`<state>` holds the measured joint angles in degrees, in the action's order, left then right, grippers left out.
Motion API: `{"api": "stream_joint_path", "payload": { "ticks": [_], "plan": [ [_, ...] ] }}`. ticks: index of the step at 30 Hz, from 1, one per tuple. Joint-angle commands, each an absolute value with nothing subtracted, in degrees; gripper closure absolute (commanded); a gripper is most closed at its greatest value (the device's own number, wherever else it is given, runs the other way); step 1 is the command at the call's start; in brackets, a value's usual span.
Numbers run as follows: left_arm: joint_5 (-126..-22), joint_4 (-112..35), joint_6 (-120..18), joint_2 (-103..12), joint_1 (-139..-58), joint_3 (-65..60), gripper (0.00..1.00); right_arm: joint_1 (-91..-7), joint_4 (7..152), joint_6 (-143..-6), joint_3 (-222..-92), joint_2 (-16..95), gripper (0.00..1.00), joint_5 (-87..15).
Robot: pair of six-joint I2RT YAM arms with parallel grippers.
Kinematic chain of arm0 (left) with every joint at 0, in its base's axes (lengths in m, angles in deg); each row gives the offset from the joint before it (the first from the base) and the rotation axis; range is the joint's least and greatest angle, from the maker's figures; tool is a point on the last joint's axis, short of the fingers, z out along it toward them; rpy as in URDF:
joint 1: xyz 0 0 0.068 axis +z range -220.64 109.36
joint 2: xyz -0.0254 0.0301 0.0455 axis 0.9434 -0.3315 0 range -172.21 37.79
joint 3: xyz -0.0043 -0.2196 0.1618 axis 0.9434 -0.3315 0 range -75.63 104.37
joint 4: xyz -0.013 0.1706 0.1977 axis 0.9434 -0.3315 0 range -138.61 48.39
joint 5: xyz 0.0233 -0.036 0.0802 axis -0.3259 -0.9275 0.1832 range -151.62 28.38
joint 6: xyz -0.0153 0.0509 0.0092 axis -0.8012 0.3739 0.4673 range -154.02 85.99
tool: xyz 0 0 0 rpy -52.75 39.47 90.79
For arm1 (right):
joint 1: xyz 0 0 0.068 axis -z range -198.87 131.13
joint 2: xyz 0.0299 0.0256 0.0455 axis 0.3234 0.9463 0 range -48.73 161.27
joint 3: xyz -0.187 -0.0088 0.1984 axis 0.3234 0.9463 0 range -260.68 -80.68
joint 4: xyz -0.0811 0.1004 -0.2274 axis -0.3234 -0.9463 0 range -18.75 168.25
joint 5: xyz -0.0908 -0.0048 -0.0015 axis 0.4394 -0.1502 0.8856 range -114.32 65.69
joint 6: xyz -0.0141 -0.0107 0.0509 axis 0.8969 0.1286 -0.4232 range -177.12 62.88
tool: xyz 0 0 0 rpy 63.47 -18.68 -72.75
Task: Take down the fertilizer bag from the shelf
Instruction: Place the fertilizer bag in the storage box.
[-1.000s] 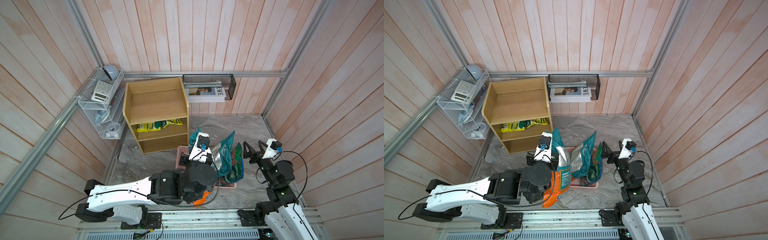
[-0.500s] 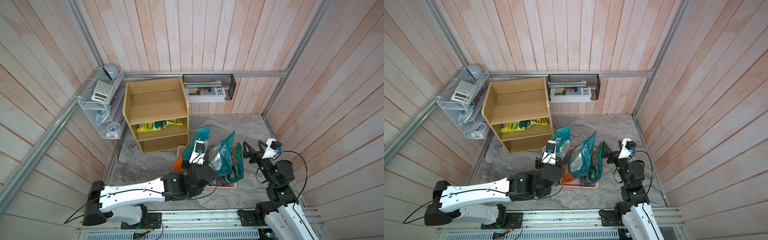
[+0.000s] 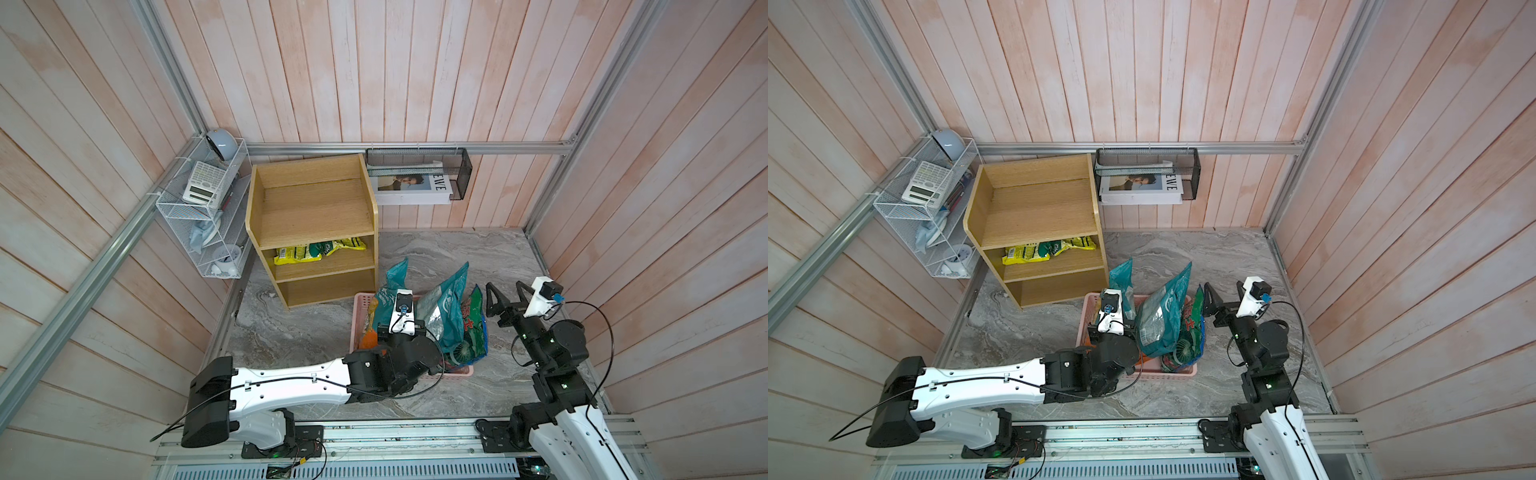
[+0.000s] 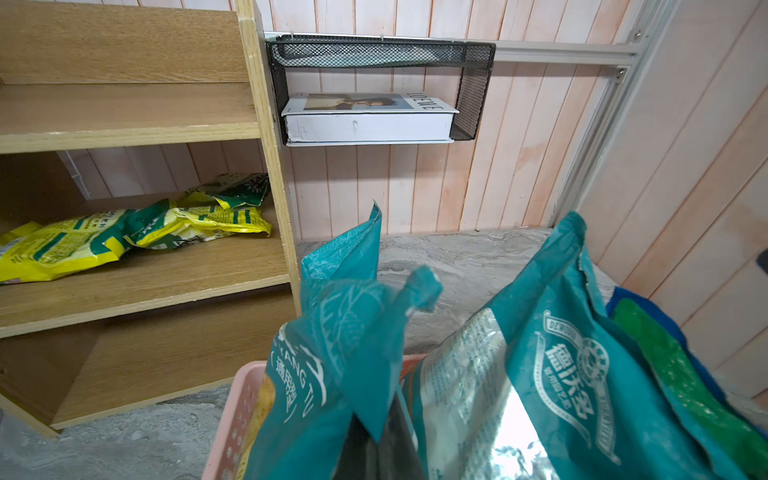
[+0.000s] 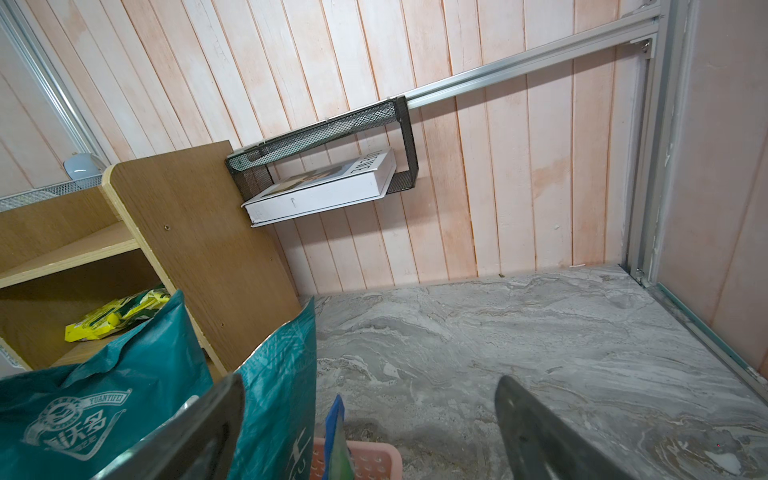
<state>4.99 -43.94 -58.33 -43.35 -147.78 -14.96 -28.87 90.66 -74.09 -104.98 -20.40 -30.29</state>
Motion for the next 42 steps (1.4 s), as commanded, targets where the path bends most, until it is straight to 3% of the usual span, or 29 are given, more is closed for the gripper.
{"api": "stream_joint_path", "payload": {
  "ticks": [1, 12, 21, 26, 35, 42],
  "plan": [
    [4.66, -28.83, -53.64, -44.11, -147.72, -14.66, 1.00, -28.97, 92.31, -74.79, -104.59, -20.61, 0.02, -31.17],
    [0.87, -11.66, -43.68, -43.32, -140.47, -19.75, 1.00, -28.93, 92.75, -74.95, -104.50, -20.35, 0.02, -31.34],
    [-4.07, -11.63, -35.91, -44.09, -136.87, -13.56, 1.00, -28.97, 93.02, -74.90, -104.64, -19.71, 0.02, -31.43],
    [-10.39, -10.22, -41.01, -42.67, -132.93, -19.84, 1.00, -28.93, 92.91, -74.88, -104.50, -20.06, 0.02, -31.26],
    [-7.39, -0.69, -52.75, -45.08, -133.89, -34.76, 1.00, -28.97, 93.37, -75.09, -104.41, -19.55, 0.02, -31.61],
    [-0.64, 4.86, -48.22, -48.79, -142.27, -34.63, 1.00, -28.96, 93.45, -75.13, -104.48, -19.20, 0.02, -31.70]
  ]
}}
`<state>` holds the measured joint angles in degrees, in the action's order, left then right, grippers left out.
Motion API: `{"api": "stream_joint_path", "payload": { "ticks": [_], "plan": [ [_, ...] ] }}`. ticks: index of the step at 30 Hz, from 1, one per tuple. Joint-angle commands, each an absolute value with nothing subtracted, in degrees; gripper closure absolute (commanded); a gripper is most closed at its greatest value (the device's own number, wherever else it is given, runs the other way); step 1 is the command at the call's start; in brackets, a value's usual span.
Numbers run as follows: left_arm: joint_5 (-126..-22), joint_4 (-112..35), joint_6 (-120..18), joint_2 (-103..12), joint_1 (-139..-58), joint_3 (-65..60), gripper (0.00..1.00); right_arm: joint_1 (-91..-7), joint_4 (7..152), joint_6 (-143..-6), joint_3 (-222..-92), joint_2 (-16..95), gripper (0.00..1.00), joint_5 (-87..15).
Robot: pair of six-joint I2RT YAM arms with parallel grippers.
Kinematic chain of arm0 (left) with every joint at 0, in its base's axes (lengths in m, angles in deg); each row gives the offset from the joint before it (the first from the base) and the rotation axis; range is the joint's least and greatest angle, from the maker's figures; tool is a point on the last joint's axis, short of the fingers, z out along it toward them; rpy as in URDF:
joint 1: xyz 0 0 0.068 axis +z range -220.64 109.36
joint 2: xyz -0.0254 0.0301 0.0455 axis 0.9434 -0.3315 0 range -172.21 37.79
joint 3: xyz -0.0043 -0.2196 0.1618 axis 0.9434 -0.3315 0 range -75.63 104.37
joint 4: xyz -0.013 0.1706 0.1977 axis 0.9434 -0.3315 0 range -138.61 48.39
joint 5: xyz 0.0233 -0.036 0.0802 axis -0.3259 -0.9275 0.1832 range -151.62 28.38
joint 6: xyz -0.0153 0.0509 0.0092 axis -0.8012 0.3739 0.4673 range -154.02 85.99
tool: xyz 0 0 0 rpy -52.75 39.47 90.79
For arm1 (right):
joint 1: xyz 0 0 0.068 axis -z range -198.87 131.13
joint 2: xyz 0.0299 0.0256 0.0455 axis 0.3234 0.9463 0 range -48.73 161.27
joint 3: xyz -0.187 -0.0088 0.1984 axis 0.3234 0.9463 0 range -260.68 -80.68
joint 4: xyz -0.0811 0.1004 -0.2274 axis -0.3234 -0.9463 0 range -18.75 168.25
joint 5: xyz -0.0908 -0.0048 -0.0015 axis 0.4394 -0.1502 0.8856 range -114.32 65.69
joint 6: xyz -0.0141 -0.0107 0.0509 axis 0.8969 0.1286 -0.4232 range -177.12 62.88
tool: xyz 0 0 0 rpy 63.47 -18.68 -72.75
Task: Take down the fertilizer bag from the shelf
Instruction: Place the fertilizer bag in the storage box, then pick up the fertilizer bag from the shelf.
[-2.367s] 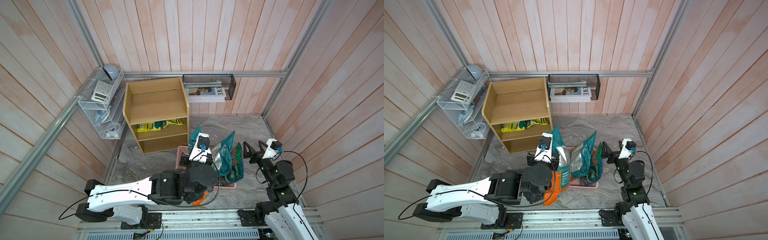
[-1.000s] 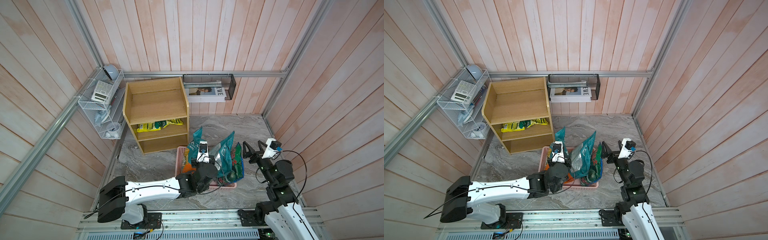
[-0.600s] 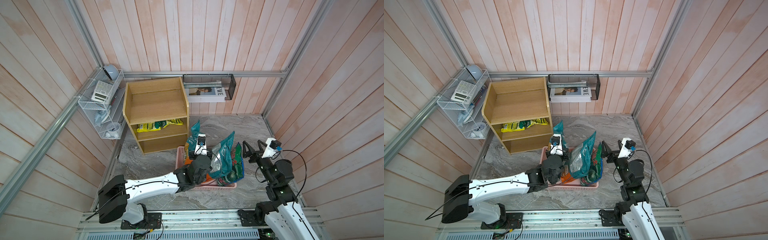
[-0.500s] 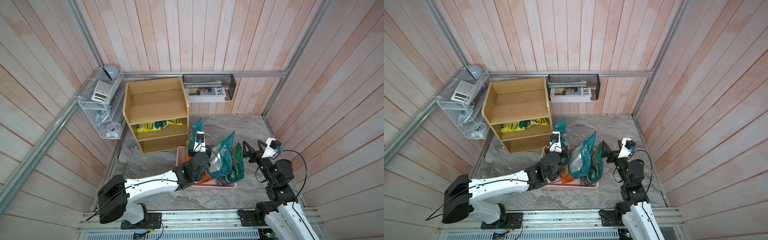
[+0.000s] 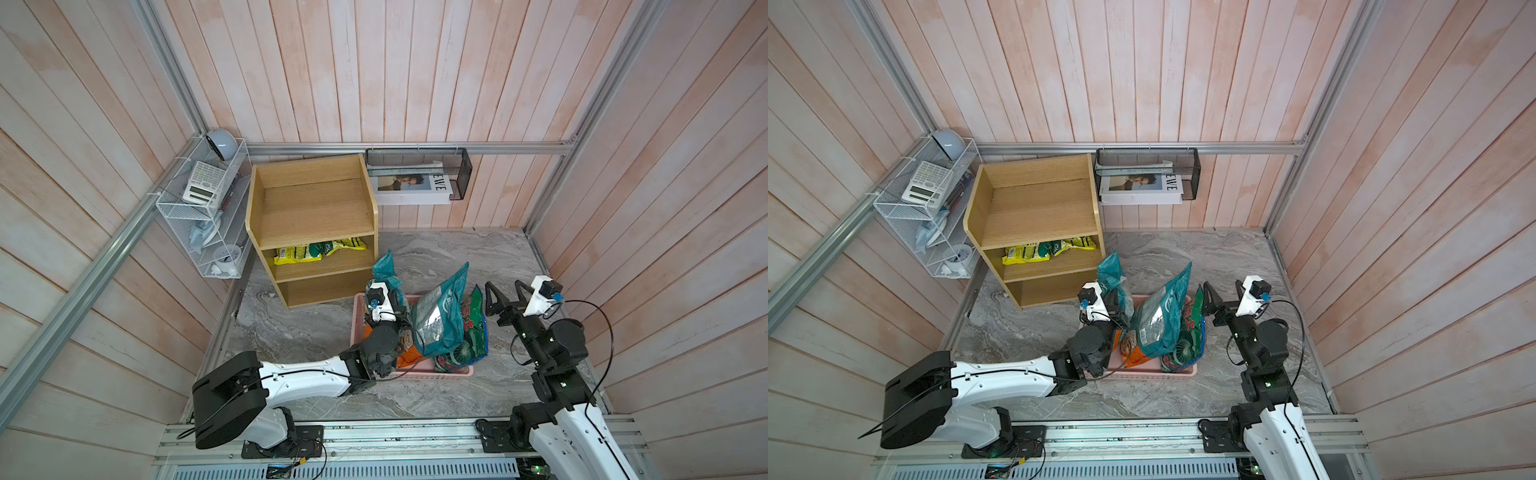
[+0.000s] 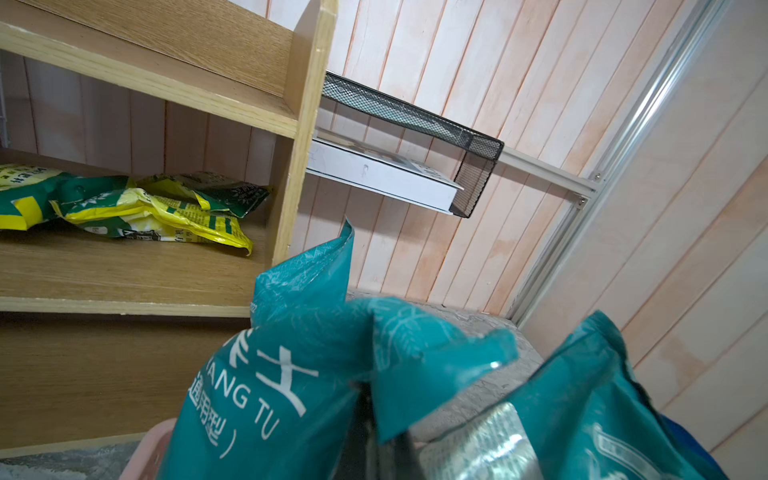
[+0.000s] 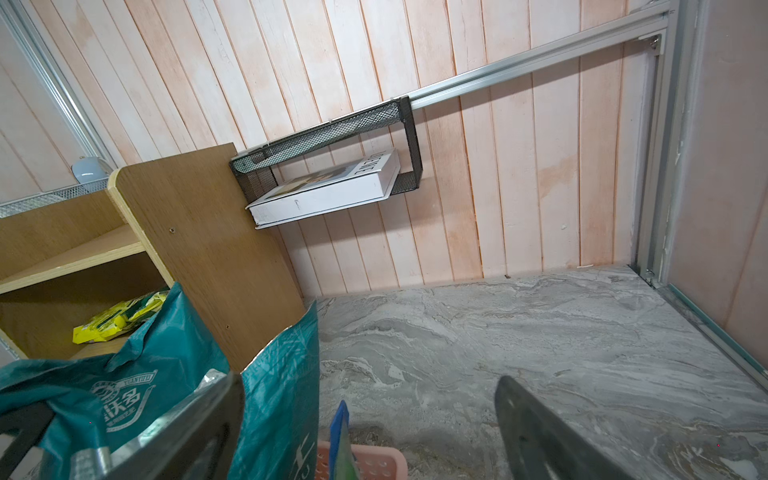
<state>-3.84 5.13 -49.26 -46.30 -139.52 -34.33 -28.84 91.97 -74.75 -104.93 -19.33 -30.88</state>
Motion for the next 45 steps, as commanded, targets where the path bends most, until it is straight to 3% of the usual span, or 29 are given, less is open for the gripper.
{"api": "stream_joint_path", "payload": {
  "ticks": [1, 12, 13, 15, 16, 27, 31, 36, 38, 45],
  "plan": [
    [-0.60, 4.06, -49.10, -49.32, -143.41, -34.23, 1.00, -28.98, 93.34, -75.09, -104.50, -19.20, 0.02, -31.61],
    [1.15, -1.04, -56.83, -49.09, -148.49, -35.47, 1.00, -28.97, 93.32, -75.11, -104.50, -18.96, 0.02, -31.58],
    [0.80, -1.65, -56.86, -48.83, -148.51, -35.27, 0.95, -28.97, 93.35, -75.05, -104.57, -18.94, 0.02, -31.52],
    [-0.03, -3.25, -57.16, -48.21, -148.57, -34.73, 0.17, -28.97, 93.31, -75.03, -104.59, -18.93, 0.02, -31.44],
    [-0.77, -3.78, -56.66, -47.65, -148.68, -34.51, 0.00, -28.98, 93.30, -75.13, -104.53, -18.90, 0.02, -31.43],
    [-1.74, -9.69, -54.82, -28.89, -146.47, -38.69, 0.00, -28.97, 94.63, -75.50, -104.00, -17.45, 0.02, -29.65],
    [-21.46, -12.72, -71.87, -19.41, -132.49, -48.38, 0.00, -29.01, 96.24, -78.21, -103.24, -17.78, 0.02, -29.78],
    [-20.82, -12.03, -72.82, -14.19, -126.18, -54.98, 0.02, -29.15, 95.47, -80.23, -101.42, -20.71, 0.02, -25.82],
    [-22.48, -9.58, -74.58, -14.13, -123.34, -57.10, 0.05, -29.15, 95.50, -80.92, -100.99, -21.91, 0.02, -24.42],
    [-46.25, 5.37, -87.18, -22.43, -105.57, -59.74, 0.09, -29.15, 91.42, -79.74, -101.67, -24.02, 0.02, -21.91]
  ]
}}
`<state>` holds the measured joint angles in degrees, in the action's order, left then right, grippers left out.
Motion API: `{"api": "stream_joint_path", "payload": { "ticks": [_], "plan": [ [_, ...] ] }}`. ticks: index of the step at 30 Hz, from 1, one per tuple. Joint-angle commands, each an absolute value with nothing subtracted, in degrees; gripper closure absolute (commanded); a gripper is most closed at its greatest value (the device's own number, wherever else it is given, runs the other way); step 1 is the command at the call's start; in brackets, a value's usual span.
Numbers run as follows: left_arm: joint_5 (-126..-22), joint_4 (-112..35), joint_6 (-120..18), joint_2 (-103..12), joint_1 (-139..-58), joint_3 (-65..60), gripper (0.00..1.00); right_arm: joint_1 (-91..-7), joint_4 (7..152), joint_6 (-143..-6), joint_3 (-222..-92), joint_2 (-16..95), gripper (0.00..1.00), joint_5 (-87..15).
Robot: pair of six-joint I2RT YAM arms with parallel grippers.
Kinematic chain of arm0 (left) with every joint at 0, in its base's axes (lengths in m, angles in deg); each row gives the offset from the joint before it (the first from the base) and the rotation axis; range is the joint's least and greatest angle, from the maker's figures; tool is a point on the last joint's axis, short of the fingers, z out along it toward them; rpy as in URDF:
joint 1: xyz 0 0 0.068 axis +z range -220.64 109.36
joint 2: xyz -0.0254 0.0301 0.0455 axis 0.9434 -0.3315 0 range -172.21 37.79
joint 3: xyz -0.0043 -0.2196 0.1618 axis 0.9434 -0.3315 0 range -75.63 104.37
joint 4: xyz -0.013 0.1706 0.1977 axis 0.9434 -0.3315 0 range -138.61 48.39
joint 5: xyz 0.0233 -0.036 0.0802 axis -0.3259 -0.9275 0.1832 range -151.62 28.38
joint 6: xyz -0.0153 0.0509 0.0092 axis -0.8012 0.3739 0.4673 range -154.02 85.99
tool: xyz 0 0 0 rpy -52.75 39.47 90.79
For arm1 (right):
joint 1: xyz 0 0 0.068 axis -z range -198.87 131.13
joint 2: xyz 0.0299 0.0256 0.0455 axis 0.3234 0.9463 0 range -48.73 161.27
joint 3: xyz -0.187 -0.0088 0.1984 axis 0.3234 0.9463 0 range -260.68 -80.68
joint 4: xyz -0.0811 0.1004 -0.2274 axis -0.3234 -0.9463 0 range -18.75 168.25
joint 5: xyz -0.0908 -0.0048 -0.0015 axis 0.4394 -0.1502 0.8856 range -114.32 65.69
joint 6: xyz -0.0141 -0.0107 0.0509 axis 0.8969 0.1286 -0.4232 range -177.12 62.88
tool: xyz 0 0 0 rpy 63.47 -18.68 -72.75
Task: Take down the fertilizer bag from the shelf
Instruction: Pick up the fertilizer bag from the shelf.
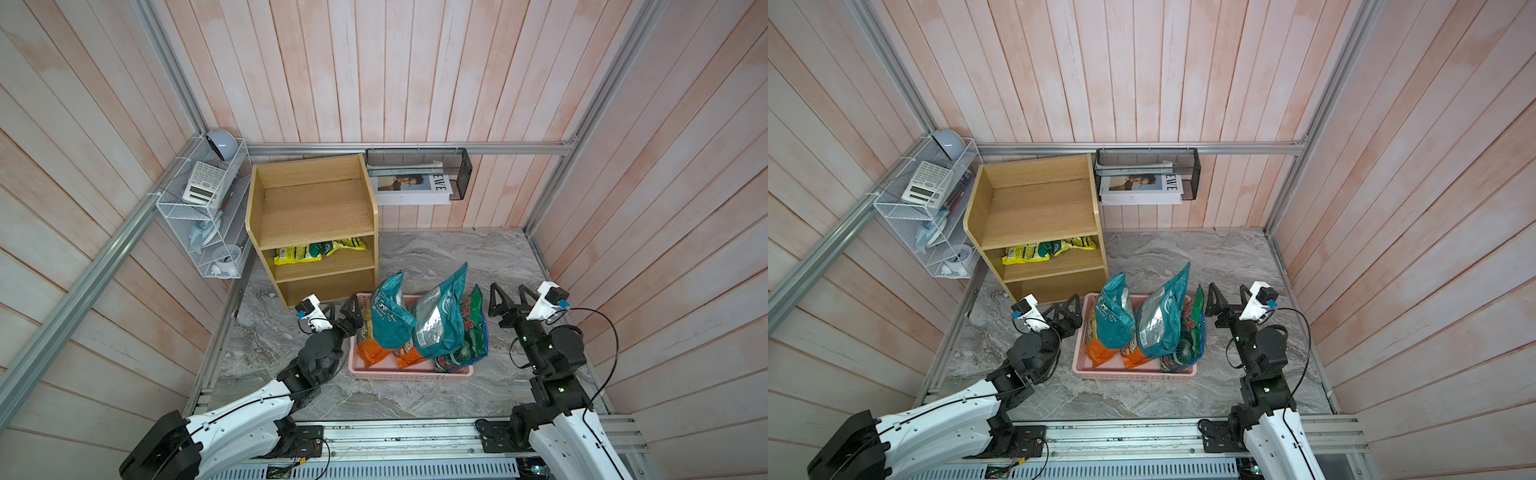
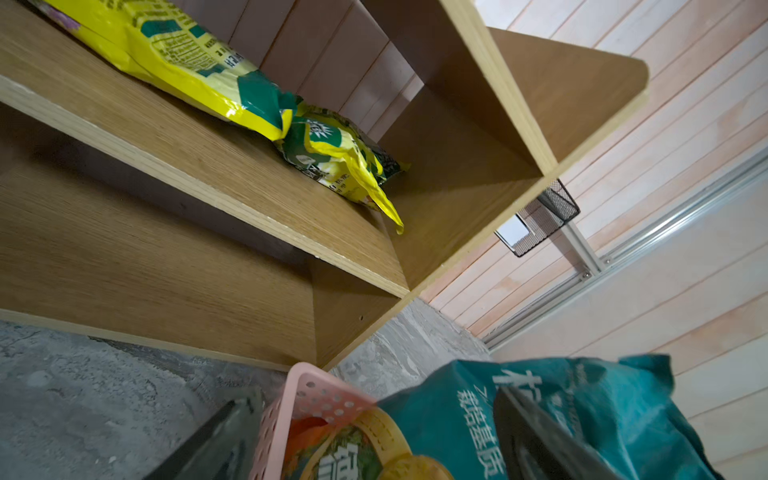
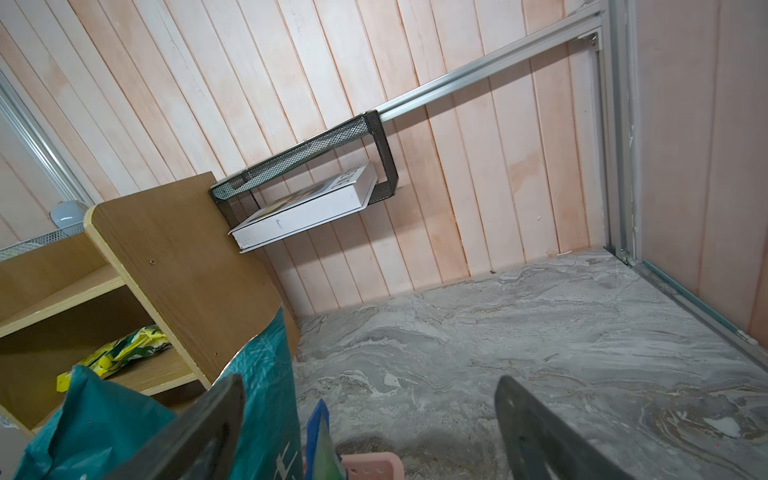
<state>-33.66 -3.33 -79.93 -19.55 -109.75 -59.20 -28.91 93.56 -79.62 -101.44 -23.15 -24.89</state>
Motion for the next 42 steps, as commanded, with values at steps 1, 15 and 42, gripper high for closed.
{"api": "stream_joint_path", "payload": {
  "ticks": [1, 15, 42],
  "plan": [
    [-49.82, 10.03, -89.73, -24.57, -102.90, -60.25, 0.11, -29.15, 90.57, -79.55, -101.94, -24.16, 0.02, -21.38],
    [-48.00, 3.95, -92.74, -21.71, -96.48, -52.71, 0.21, -29.16, 90.87, -78.74, -102.48, -22.54, 0.02, -23.59],
    [-53.42, 7.29, -100.77, -32.85, -86.63, -47.47, 0.35, -29.22, 90.82, -78.48, -102.04, -23.89, 0.02, -24.40]
  ]
}}
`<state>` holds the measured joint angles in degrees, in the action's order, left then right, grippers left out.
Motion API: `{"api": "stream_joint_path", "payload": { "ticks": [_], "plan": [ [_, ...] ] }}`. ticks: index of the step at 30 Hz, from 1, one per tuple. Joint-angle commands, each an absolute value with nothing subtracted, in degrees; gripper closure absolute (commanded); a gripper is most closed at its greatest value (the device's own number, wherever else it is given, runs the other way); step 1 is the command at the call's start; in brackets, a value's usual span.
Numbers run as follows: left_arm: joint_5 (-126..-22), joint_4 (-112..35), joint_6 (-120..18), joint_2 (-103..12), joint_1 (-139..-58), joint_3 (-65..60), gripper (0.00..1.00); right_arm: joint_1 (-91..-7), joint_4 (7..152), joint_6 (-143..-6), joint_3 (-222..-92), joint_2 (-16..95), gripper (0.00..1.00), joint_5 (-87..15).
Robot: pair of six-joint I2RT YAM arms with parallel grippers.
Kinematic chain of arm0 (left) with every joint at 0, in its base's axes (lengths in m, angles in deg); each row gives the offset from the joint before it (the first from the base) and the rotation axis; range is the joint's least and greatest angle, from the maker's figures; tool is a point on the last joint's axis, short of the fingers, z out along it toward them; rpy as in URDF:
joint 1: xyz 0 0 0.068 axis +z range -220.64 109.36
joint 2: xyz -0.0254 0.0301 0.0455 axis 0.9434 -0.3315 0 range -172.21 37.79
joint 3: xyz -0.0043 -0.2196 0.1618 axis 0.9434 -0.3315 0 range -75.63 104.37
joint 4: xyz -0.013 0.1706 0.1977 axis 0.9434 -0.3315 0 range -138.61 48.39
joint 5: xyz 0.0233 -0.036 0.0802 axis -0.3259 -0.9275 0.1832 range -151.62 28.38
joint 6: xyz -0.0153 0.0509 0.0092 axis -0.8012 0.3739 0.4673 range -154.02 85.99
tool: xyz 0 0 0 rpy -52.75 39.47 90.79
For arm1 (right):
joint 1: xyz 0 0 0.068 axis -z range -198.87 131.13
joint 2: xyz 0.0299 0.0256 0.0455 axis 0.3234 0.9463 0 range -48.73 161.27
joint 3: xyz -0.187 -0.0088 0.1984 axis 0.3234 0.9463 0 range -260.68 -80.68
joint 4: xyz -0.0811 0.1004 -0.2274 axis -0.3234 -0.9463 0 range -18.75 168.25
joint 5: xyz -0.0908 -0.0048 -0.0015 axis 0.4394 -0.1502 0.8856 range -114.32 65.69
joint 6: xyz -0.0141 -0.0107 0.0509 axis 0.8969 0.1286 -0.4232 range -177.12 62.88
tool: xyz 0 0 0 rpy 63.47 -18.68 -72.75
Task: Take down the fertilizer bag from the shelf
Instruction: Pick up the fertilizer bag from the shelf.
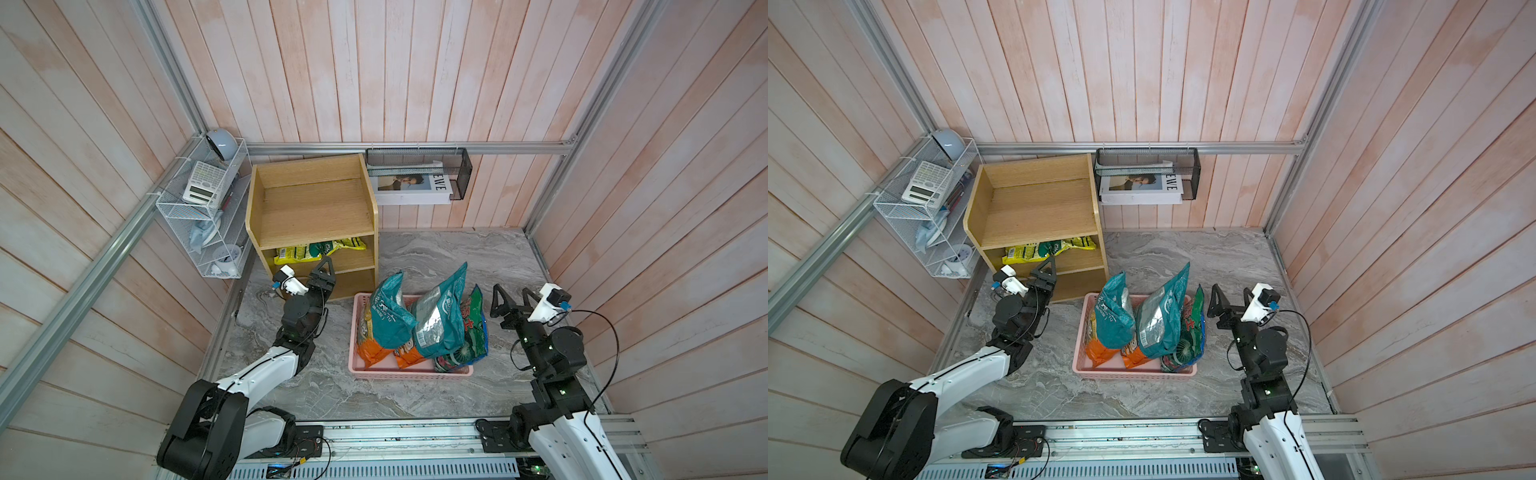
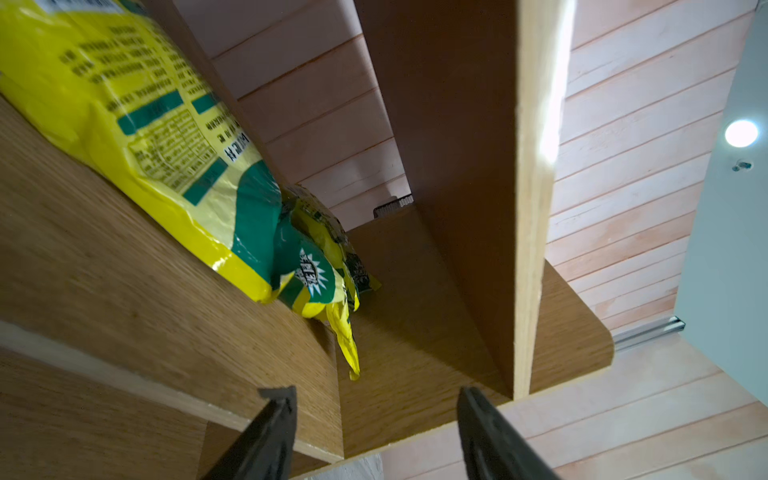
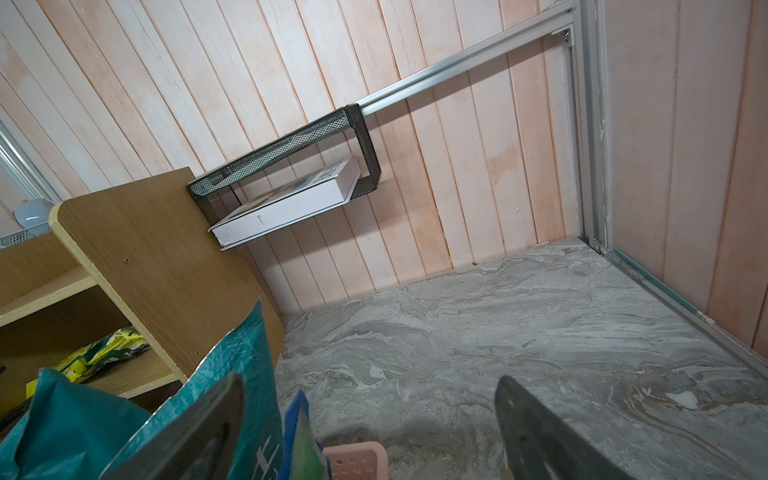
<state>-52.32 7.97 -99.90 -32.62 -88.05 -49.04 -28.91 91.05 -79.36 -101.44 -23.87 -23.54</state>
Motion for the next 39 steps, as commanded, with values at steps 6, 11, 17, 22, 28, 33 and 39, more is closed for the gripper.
{"api": "stream_joint_path", "payload": {
  "ticks": [6, 11, 17, 22, 28, 33, 39],
  "plan": [
    [-57.60, 11.15, -104.42, -39.71, -84.05, -45.39, 0.33, -29.13, 90.82, -78.38, -101.95, -24.03, 0.02, -24.32],
    [-58.83, 13.52, -107.11, -44.43, -83.20, -43.99, 0.30, -29.15, 91.35, -78.49, -101.95, -23.43, 0.02, -24.82],
    [-56.96, 9.37, -105.85, -44.25, -83.05, -41.95, 0.26, -29.15, 91.26, -78.48, -102.13, -23.24, 0.02, -24.94],
    [-55.61, 5.37, -105.79, -43.74, -82.68, -40.19, 0.24, -29.15, 91.35, -78.57, -101.95, -23.38, 0.02, -25.02],
    [-53.52, -0.06, -108.11, -45.19, -82.40, -38.31, 0.27, -29.14, 91.09, -78.48, -102.04, -23.71, 0.02, -25.02],
    [-53.52, 0.24, -108.61, -47.20, -81.55, -36.44, 0.28, -29.15, 91.08, -78.49, -101.95, -23.97, 0.02, -24.93],
    [-54.64, 1.56, -110.87, -52.28, -80.16, -33.42, 0.33, -29.14, 91.27, -78.48, -101.95, -23.62, 0.02, -25.11]
  ]
}}
